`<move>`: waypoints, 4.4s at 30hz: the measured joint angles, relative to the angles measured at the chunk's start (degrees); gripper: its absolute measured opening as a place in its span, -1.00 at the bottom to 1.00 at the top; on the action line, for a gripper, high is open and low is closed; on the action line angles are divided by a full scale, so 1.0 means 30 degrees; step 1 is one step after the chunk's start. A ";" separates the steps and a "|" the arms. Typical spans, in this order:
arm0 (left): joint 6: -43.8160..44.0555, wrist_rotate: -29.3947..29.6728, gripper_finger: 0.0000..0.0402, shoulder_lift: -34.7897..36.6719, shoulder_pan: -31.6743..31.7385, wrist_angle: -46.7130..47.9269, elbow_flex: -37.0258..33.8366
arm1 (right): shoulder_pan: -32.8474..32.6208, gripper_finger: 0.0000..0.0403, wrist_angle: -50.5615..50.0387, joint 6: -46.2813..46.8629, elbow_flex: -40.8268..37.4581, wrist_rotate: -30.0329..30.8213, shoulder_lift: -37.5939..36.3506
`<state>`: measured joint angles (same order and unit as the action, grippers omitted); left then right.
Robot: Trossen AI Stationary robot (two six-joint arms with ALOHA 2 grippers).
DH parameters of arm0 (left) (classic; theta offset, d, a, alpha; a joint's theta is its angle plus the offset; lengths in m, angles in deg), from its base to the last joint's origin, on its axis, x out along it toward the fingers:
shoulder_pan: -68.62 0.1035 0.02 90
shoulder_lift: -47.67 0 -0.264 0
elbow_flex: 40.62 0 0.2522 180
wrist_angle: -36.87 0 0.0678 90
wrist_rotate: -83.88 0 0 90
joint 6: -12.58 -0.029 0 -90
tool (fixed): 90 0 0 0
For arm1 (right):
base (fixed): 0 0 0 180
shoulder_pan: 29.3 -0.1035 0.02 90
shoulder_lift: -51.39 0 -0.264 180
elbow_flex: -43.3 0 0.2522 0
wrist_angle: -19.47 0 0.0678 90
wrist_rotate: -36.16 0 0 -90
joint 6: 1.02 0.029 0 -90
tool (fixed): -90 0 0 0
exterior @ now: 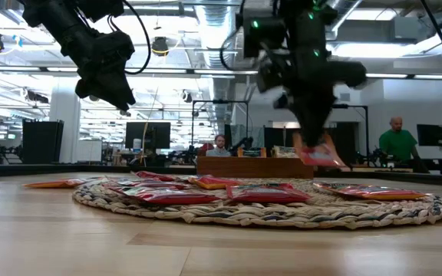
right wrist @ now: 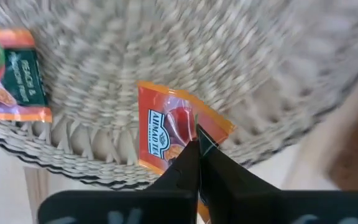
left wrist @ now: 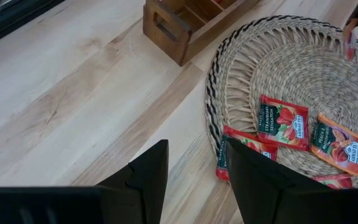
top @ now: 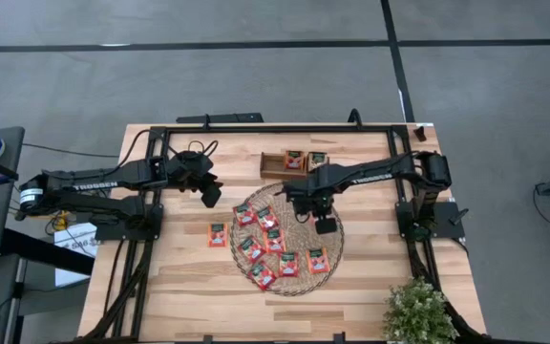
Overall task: Pick & Place Tea
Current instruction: Put the orange tea bag into the middle slot of the wooden organizer
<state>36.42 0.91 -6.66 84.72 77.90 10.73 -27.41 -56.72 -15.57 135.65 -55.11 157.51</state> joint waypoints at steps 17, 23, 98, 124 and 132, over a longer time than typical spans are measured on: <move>0.0000 -0.0002 -0.25 0.0000 0.0001 0.0001 0.0000 | 0.1498 -1.00 0.0619 -0.2810 0.5041 0.9281 -0.0051; 0.0080 0.0005 -0.25 0.0000 0.0000 0.0000 0.0000 | 0.2917 -1.00 0.2219 -0.2245 0.4641 1.0153 0.0007; 0.0481 0.0573 -0.25 -0.0029 0.0007 -0.0277 -0.0007 | 0.4328 -1.00 0.6447 -0.3488 0.1427 1.1255 0.1894; 0.0497 0.0071 -0.25 -0.0029 0.0006 -0.0284 -0.0007 | 0.4268 -1.00 0.6461 -0.2723 0.1427 1.0745 0.1909; 0.0495 0.0072 -0.25 -0.0029 0.0007 -0.0284 -0.0007 | 0.4291 -1.00 0.6623 -0.2808 0.1436 1.0480 0.2222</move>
<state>37.91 1.13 -6.75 84.74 77.05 10.71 -14.54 -36.85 -24.00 139.96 -23.67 164.18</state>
